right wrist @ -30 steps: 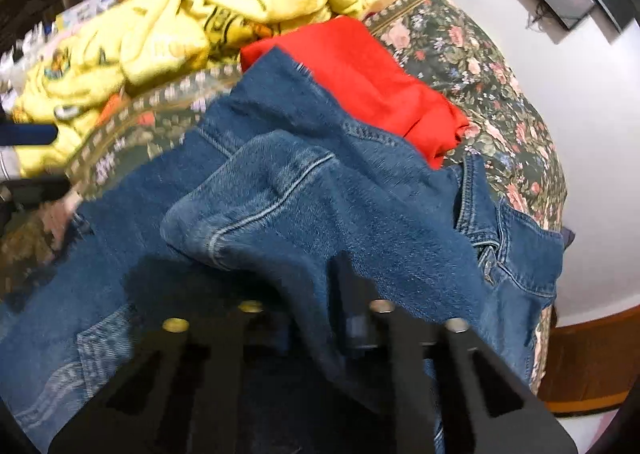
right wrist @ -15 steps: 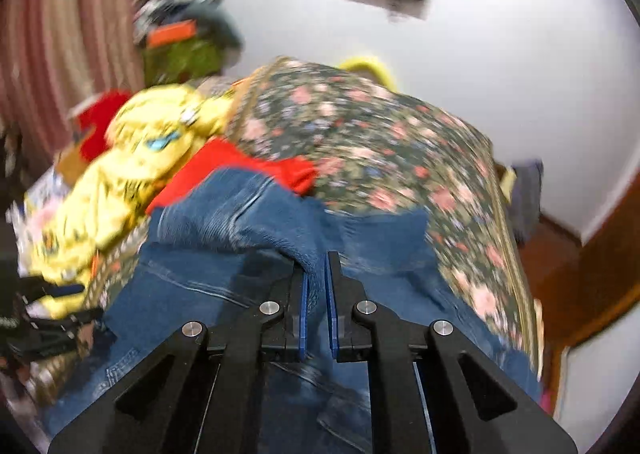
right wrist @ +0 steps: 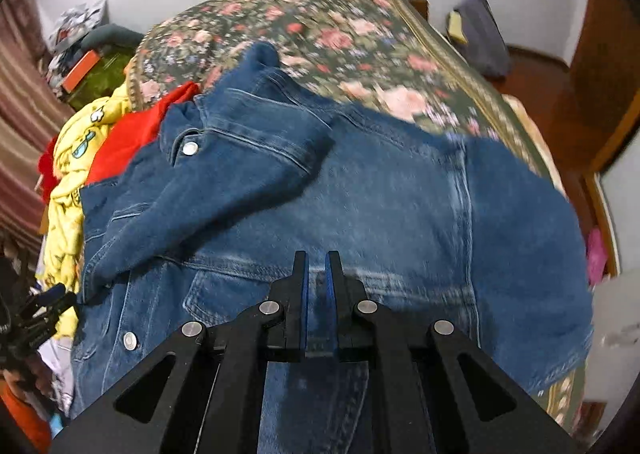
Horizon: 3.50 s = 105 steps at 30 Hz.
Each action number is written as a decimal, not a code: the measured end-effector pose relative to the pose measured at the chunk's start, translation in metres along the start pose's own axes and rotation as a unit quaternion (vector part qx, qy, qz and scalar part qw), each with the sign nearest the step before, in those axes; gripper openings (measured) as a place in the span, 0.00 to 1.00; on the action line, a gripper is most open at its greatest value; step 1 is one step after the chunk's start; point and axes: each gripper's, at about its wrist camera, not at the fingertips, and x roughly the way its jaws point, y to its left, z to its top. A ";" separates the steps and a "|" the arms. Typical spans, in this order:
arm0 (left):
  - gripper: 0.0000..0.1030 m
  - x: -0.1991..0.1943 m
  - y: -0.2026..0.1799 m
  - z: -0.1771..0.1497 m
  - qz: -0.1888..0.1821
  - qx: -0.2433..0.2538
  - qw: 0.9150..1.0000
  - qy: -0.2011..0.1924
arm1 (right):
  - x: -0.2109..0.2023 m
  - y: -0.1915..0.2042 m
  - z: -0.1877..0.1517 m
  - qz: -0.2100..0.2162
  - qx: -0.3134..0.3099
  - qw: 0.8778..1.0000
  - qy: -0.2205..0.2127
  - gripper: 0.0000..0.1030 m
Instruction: Fold large clothes
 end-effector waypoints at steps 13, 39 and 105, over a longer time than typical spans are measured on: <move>0.49 -0.002 0.001 0.016 -0.001 0.000 1.000 -0.025 | 0.026 0.056 0.073 0.001 -0.008 1.000 -0.025 0.71; 0.49 -0.010 0.024 0.011 0.010 -0.030 0.999 -0.032 | -0.009 0.026 0.016 0.016 -0.036 0.998 -0.038 0.14; 0.60 -0.052 -0.124 0.071 -0.037 0.090 0.991 -0.094 | -0.118 -0.116 -0.025 -0.094 0.046 0.986 -0.131 0.63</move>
